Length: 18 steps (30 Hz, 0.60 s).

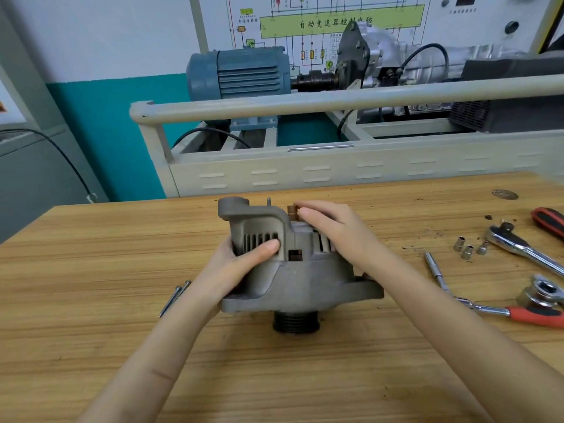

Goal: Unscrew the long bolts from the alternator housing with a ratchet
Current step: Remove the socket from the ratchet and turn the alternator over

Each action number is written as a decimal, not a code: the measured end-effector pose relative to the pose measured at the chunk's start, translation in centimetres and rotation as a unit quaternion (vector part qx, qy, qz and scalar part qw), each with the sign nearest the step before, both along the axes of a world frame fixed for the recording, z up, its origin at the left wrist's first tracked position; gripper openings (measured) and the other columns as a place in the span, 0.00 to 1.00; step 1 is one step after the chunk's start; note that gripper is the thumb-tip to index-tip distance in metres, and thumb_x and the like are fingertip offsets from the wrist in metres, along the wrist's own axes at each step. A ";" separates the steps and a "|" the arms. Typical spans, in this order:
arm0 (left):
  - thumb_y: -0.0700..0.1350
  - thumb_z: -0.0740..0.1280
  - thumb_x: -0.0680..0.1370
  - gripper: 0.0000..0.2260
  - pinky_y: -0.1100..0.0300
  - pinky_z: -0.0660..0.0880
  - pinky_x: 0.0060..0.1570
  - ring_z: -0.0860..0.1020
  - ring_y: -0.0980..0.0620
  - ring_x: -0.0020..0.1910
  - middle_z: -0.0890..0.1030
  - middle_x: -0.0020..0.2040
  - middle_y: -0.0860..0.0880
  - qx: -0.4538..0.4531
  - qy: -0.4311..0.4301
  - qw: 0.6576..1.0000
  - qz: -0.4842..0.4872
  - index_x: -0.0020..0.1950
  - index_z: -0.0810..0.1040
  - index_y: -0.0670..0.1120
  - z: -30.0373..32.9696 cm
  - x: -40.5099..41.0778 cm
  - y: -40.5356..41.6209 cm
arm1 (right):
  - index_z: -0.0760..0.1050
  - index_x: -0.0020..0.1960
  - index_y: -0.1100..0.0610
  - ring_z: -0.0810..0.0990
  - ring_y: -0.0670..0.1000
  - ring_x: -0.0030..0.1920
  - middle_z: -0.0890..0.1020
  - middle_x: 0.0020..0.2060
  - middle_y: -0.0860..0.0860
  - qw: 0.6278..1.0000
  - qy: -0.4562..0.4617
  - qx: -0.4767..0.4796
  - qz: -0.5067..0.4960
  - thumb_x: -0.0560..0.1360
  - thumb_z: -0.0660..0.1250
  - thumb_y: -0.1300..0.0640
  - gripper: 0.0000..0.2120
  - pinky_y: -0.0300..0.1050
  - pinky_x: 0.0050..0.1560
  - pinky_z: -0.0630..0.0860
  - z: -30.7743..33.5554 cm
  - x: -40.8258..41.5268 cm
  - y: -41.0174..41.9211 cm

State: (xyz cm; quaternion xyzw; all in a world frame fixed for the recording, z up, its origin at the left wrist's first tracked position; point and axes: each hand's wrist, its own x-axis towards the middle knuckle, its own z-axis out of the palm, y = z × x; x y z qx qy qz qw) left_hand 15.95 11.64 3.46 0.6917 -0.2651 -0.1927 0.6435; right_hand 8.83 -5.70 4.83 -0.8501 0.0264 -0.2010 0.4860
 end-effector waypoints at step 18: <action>0.64 0.71 0.61 0.42 0.58 0.68 0.61 0.71 0.53 0.64 0.68 0.66 0.54 -0.062 -0.002 0.997 -0.046 0.70 0.60 0.51 -1.0 -0.4 1.6 | 0.58 0.70 0.44 0.65 0.41 0.65 0.66 0.63 0.41 0.997 0.009 -0.070 0.038 0.71 0.60 0.35 0.32 0.33 0.58 0.64 -0.4 -2.3 -1.1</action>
